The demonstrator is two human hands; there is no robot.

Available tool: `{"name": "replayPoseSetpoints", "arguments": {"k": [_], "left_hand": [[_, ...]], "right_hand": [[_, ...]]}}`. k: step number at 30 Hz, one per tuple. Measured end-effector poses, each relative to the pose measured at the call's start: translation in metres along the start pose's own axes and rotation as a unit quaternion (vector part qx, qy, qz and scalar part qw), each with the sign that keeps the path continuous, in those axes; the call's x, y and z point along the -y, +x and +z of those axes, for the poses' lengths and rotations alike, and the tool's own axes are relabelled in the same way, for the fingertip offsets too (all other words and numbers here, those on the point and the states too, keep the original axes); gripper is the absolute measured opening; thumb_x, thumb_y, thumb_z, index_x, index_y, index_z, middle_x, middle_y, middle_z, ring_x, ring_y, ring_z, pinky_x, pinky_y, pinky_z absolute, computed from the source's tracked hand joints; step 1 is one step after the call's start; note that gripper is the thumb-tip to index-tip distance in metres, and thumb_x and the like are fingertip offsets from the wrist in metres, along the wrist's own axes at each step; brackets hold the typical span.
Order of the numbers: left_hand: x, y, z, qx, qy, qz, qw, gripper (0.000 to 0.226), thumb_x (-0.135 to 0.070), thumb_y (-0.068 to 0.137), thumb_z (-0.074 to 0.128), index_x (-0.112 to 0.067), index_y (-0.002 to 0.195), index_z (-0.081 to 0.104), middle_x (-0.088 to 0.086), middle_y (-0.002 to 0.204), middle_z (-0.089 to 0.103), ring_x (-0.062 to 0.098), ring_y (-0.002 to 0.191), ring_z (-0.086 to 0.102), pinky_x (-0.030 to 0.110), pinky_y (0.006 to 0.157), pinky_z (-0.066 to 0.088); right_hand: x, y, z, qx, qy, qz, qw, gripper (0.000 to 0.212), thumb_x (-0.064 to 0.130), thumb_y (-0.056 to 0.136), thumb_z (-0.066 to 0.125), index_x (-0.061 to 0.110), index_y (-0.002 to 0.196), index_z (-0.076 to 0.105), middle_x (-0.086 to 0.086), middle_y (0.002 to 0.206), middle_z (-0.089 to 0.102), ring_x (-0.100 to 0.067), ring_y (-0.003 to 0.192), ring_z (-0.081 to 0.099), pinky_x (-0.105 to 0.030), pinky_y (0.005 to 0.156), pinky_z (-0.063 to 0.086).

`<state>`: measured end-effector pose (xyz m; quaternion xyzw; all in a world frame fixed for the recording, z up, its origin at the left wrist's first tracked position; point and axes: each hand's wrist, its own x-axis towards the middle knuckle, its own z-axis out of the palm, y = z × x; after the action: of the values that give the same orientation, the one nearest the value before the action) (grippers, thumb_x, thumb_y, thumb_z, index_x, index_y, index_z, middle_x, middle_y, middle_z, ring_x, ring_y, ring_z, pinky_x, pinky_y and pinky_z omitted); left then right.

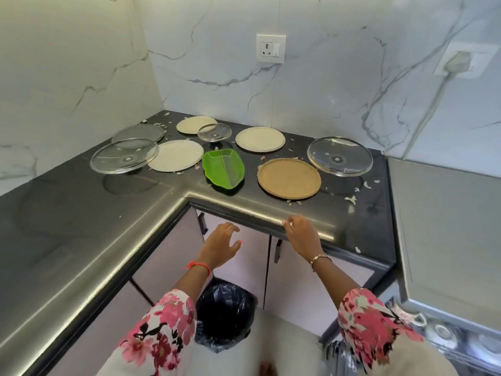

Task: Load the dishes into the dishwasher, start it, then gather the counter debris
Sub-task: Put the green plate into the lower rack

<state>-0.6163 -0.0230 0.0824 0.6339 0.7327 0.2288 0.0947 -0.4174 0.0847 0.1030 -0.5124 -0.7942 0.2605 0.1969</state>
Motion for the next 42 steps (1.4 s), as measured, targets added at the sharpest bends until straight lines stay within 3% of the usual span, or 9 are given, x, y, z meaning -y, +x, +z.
{"name": "replayPoseSetpoints", "arguments": {"k": [9, 14, 18, 23, 28, 30, 33, 38, 42], "left_hand": [[0.053, 0.085, -0.010, -0.088, -0.037, -0.063, 0.993, 0.024, -0.008, 0.084, 0.061, 0.000, 0.106, 0.057, 0.014, 0.106, 0.056, 0.027, 0.105, 0.050, 0.031, 0.092, 0.040], [0.106, 0.116, -0.024, -0.047, -0.003, -0.136, 0.990, 0.041, -0.017, 0.087, 0.057, 0.000, 0.124, 0.048, 0.015, 0.129, 0.047, 0.029, 0.125, 0.039, 0.034, 0.107, 0.029], [0.142, 0.140, -0.027, 0.017, 0.087, -0.161, 0.983, 0.059, -0.036, 0.093, 0.047, -0.005, 0.140, 0.032, 0.011, 0.150, 0.027, 0.027, 0.142, 0.016, 0.044, 0.116, 0.015], [0.162, 0.149, -0.023, 0.035, 0.150, -0.165, 0.974, 0.089, -0.067, 0.076, 0.002, -0.016, 0.148, 0.015, 0.005, 0.157, 0.005, 0.020, 0.145, 0.001, 0.042, 0.117, 0.002], [0.164, 0.147, -0.018, 0.017, 0.167, -0.156, 0.973, 0.085, -0.064, 0.079, 0.001, -0.017, 0.148, 0.013, 0.004, 0.157, 0.006, 0.020, 0.145, 0.002, 0.042, 0.117, 0.003], [0.165, 0.148, -0.017, 0.016, 0.172, -0.153, 0.973, 0.084, -0.064, 0.080, 0.002, -0.016, 0.148, 0.014, 0.005, 0.157, 0.007, 0.020, 0.145, 0.002, 0.043, 0.117, 0.004], [0.165, 0.147, -0.017, 0.004, 0.171, -0.148, 0.974, 0.082, -0.062, 0.081, 0.006, -0.015, 0.148, 0.018, 0.006, 0.156, 0.012, 0.022, 0.145, 0.007, 0.044, 0.116, 0.008], [0.165, 0.148, -0.020, 0.008, 0.160, -0.145, 0.976, 0.083, -0.060, 0.080, 0.007, -0.012, 0.147, 0.021, 0.009, 0.156, 0.015, 0.024, 0.144, 0.011, 0.046, 0.116, 0.010], [0.165, 0.146, -0.025, 0.047, 0.132, -0.144, 0.980, 0.079, -0.061, 0.086, 0.015, -0.010, 0.147, 0.017, 0.012, 0.156, 0.009, 0.025, 0.145, 0.004, 0.048, 0.115, 0.003]], "right_hand": [[0.021, 0.125, 0.008, 0.012, 0.069, 0.019, 0.997, 0.026, 0.020, 0.095, 0.045, 0.001, 0.087, 0.062, -0.013, 0.083, 0.063, -0.023, 0.075, 0.057, -0.036, 0.069, 0.046], [0.052, 0.183, 0.040, 0.028, 0.113, 0.046, 0.992, 0.026, 0.025, 0.091, 0.050, 0.006, 0.074, 0.055, -0.010, 0.076, 0.057, -0.025, 0.072, 0.053, -0.032, 0.064, 0.037], [0.074, 0.221, 0.063, 0.053, 0.166, 0.079, 0.981, 0.032, 0.026, 0.088, 0.055, 0.009, 0.062, 0.045, -0.016, 0.064, 0.054, -0.030, 0.059, 0.055, -0.046, 0.057, 0.046], [0.094, 0.261, 0.090, 0.099, 0.181, 0.125, 0.971, 0.034, 0.027, 0.087, 0.061, 0.008, 0.065, 0.044, -0.014, 0.061, 0.050, -0.026, 0.044, 0.053, -0.023, 0.028, 0.036], [0.100, 0.281, 0.109, 0.113, 0.136, 0.153, 0.972, 0.032, 0.019, 0.075, 0.073, -0.002, 0.091, 0.057, -0.011, 0.081, 0.059, -0.029, 0.066, 0.063, -0.028, 0.032, 0.047], [0.100, 0.285, 0.111, 0.127, 0.180, 0.177, 0.959, 0.026, 0.010, 0.076, 0.071, -0.005, 0.093, 0.059, -0.016, 0.087, 0.062, -0.030, 0.069, 0.063, -0.030, 0.036, 0.050], [0.101, 0.286, 0.107, 0.115, 0.287, 0.227, 0.923, 0.004, -0.001, 0.082, 0.059, 0.001, 0.079, 0.057, -0.019, 0.090, 0.061, -0.030, 0.073, 0.061, -0.045, 0.061, 0.057], [0.098, 0.265, 0.096, 0.064, 0.395, 0.263, 0.878, 0.024, -0.002, 0.090, 0.046, 0.000, 0.112, 0.053, -0.014, 0.096, 0.058, -0.018, 0.065, 0.056, -0.027, 0.042, 0.047], [0.083, 0.225, 0.081, -0.003, 0.490, 0.290, 0.822, 0.022, -0.009, 0.088, 0.042, 0.009, 0.093, 0.054, -0.012, 0.098, 0.058, -0.020, 0.070, 0.057, -0.033, 0.057, 0.050]]}}
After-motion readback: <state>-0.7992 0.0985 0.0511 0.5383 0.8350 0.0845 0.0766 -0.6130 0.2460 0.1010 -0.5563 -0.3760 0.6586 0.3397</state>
